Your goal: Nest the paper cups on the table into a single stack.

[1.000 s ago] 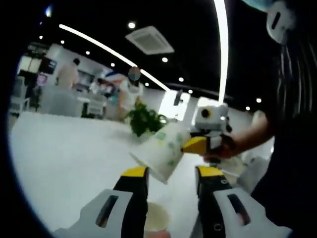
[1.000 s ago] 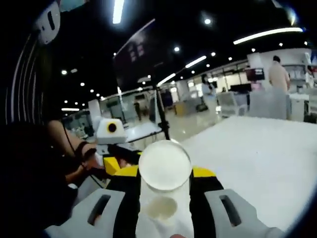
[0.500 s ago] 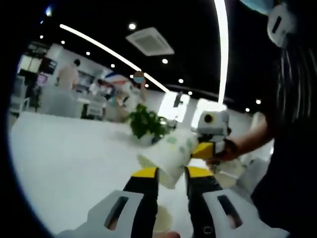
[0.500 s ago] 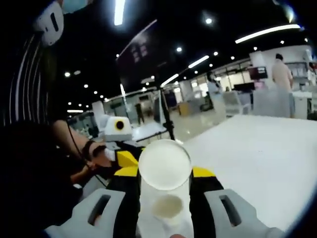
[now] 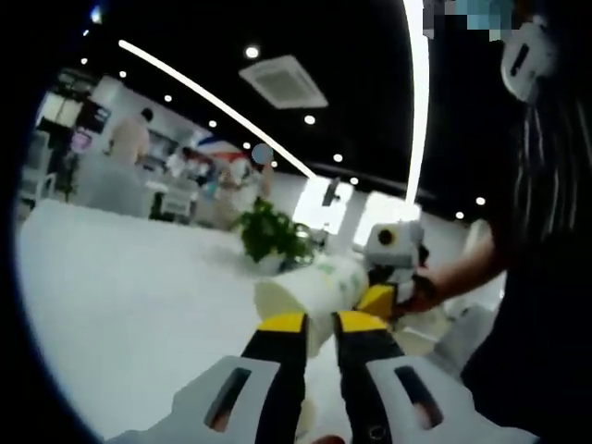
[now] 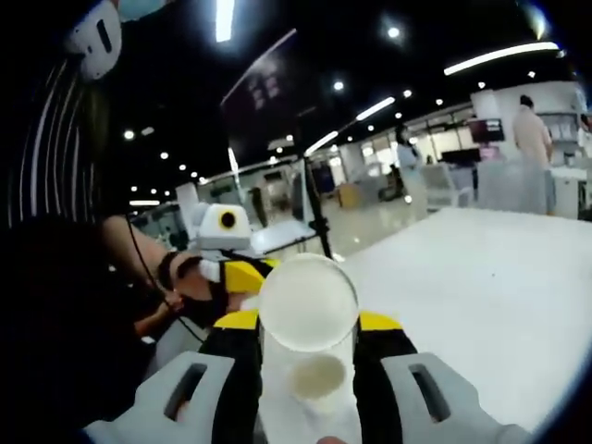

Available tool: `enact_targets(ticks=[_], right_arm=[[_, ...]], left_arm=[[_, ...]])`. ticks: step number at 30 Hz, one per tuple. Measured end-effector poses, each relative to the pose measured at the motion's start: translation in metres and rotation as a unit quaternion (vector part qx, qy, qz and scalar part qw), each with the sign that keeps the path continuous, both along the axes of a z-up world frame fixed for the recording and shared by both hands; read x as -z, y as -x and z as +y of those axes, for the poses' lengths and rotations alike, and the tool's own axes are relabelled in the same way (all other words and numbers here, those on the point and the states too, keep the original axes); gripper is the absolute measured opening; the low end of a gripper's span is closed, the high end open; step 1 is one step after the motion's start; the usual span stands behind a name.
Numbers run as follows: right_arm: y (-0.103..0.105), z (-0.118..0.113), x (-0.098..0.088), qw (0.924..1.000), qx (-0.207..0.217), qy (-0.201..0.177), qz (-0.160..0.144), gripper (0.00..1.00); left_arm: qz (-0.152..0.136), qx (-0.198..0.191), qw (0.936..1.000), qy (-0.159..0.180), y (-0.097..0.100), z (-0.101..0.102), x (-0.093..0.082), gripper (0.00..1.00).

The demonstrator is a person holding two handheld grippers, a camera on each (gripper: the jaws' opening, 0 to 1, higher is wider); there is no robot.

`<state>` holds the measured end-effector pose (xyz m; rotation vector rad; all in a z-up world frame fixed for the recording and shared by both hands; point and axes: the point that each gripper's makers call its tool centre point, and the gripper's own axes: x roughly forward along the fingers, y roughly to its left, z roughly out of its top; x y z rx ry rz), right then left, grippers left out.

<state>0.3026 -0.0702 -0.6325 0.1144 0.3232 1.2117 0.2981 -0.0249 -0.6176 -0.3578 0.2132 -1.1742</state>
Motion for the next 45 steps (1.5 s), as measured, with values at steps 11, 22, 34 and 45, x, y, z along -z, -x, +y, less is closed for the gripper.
enact_targets(ticks=[11, 22, 34, 45], right_arm=[[0.000, -0.001, 0.009, 0.9999, -0.006, 0.010, -0.004, 0.33], [-0.011, -0.005, 0.015, 0.9998, 0.004, 0.016, -0.014, 0.28], [-0.004, -0.004, 0.022, 0.9989, -0.006, 0.038, -0.026, 0.33], [0.002, -0.014, 0.028, 0.9984, -0.001, 0.046, -0.032, 0.39]], left_arm=[[-0.012, 0.018, 0.9997, -0.005, 0.002, -0.002, -0.008, 0.05], [-0.020, 0.060, 0.9978, -0.019, 0.012, -0.009, -0.014, 0.00], [-0.051, 0.054, 0.9921, -0.101, 0.018, -0.001, -0.003, 0.00], [-0.088, 0.070, 0.9785, -0.173, 0.024, -0.002, -0.006, 0.00]])
